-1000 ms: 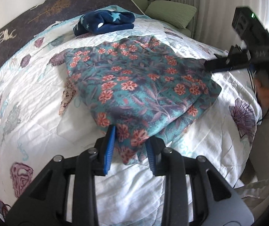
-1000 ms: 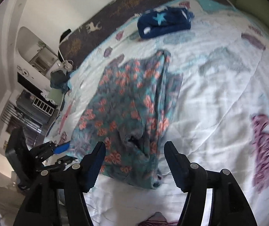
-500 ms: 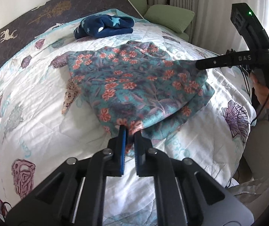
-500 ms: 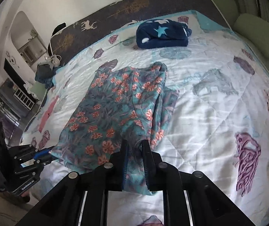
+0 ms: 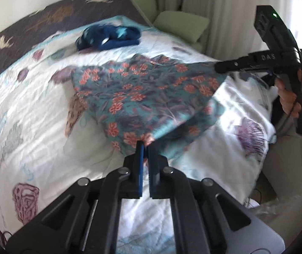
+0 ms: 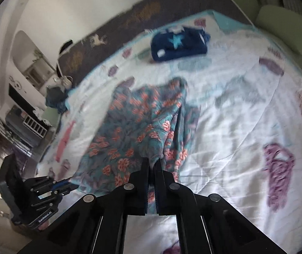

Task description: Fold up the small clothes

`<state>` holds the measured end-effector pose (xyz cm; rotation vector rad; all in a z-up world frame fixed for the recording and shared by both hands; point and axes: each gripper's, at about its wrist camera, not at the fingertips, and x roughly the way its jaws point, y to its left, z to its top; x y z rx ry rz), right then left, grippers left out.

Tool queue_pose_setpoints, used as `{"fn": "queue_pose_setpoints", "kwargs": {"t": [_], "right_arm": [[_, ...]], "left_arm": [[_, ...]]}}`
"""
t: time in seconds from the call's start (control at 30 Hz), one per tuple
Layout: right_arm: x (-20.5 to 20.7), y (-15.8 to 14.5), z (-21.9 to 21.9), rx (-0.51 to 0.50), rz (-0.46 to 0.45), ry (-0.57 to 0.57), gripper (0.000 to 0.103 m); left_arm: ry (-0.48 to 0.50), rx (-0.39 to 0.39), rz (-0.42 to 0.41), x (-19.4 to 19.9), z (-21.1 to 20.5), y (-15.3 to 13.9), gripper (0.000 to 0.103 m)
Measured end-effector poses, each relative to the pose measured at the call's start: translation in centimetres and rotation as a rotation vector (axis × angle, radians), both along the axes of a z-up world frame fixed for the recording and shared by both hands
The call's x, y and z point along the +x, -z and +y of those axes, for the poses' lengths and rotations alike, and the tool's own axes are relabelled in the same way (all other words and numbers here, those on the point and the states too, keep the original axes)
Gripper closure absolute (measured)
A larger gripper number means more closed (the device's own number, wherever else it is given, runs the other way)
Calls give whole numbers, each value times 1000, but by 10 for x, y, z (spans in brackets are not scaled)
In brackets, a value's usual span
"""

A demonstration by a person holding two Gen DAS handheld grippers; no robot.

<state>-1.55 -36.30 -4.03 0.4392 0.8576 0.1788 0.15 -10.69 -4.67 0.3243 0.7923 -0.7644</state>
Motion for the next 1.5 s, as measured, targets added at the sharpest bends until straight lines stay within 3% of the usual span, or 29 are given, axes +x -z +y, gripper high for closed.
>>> {"fn": "queue_pose_setpoints", "kwargs": {"t": [0.13,0.27,0.37,0.5,0.7,0.8,0.9,0.93,0.97,1.03,1.1,1.2,1.33,1.5], "right_arm": [[-15,0,0,-33,30,-11,100],[-17,41,-2,-28,160,22,98],[-20,57,-16,57,202,68,96],[-25,36,-22,38,140,89,93],[-12,3,-3,27,11,28,90],[8,12,14,37,21,-34,90],[25,57,22,-27,176,7,93],[24,75,18,10,217,23,98],[18,81,14,70,197,34,99],[9,82,9,109,197,27,99],[8,75,9,96,205,25,98],[14,55,15,26,174,12,94],[34,31,22,-84,111,30,89],[50,28,33,-141,91,24,89]], "left_arm": [[36,36,25,-5,-2,14,99],[28,115,85,-5,-9,43,99],[36,153,82,-8,-12,48,99],[42,89,101,-9,-8,30,99],[47,-156,169,8,-15,-16,97],[6,-99,151,30,-34,4,97],[-88,26,291,57,-37,57,97],[-103,-28,314,58,-29,65,97],[-98,-69,309,55,-23,63,97],[-95,-79,339,53,-17,59,97],[-96,-56,336,54,-18,52,97],[-93,-33,256,52,-23,30,96],[-94,-69,184,63,-32,6,81],[-144,-41,153,88,-41,8,81]]}}
